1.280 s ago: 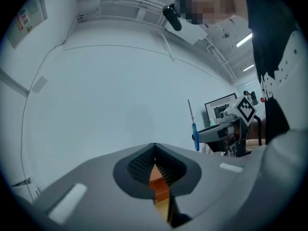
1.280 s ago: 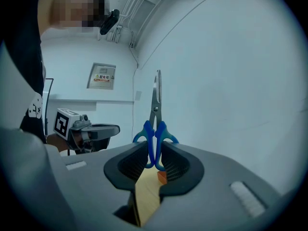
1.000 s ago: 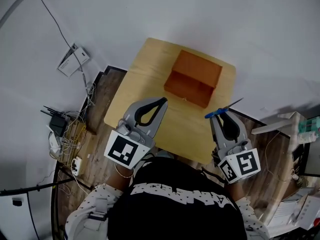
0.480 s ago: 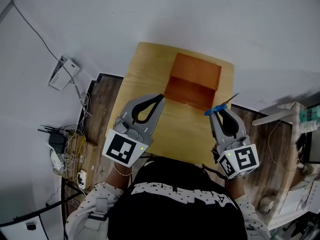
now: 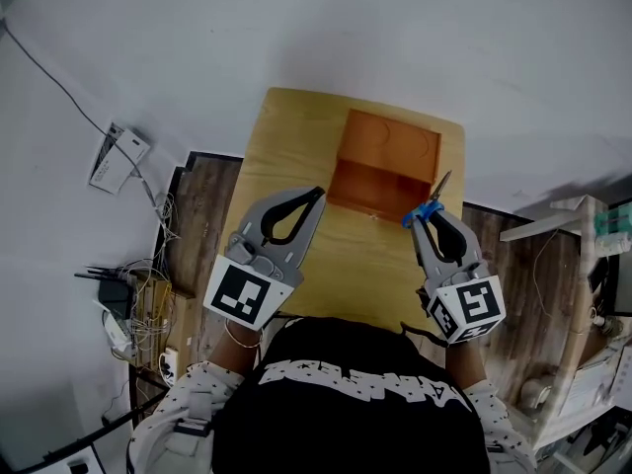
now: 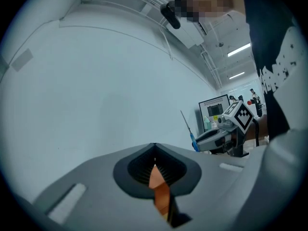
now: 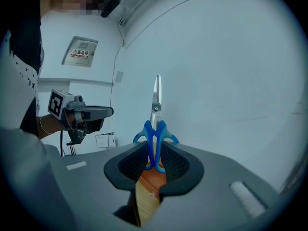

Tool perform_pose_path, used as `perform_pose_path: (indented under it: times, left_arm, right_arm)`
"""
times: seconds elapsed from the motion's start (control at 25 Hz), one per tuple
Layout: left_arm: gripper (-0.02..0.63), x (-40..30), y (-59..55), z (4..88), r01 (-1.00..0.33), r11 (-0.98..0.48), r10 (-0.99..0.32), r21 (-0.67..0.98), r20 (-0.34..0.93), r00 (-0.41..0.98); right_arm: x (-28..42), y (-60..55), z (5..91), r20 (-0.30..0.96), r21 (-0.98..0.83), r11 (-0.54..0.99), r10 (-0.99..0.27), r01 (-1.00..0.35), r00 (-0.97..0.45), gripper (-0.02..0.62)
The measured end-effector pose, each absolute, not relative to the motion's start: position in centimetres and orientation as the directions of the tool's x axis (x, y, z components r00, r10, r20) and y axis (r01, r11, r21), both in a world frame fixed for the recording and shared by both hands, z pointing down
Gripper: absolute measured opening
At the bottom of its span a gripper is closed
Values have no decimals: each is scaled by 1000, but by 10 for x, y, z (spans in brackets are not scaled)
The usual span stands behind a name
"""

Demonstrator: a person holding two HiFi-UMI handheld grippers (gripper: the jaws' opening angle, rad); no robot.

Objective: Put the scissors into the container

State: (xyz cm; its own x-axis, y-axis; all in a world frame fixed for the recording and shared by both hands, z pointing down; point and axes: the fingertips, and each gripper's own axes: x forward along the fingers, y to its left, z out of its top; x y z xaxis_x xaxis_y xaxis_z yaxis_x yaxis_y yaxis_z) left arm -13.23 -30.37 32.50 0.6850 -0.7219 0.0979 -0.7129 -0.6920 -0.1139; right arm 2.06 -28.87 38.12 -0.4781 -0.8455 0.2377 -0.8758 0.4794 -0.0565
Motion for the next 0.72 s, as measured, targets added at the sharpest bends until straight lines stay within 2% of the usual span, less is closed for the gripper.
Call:
perform_pose_path:
  times: [0.72]
  left_arm:
    - [2, -146, -346, 352, -715, -694, -719, -85, 135, 682]
  right_arm:
    - [10, -333, 434, 399, 10, 496, -798, -868, -452, 97]
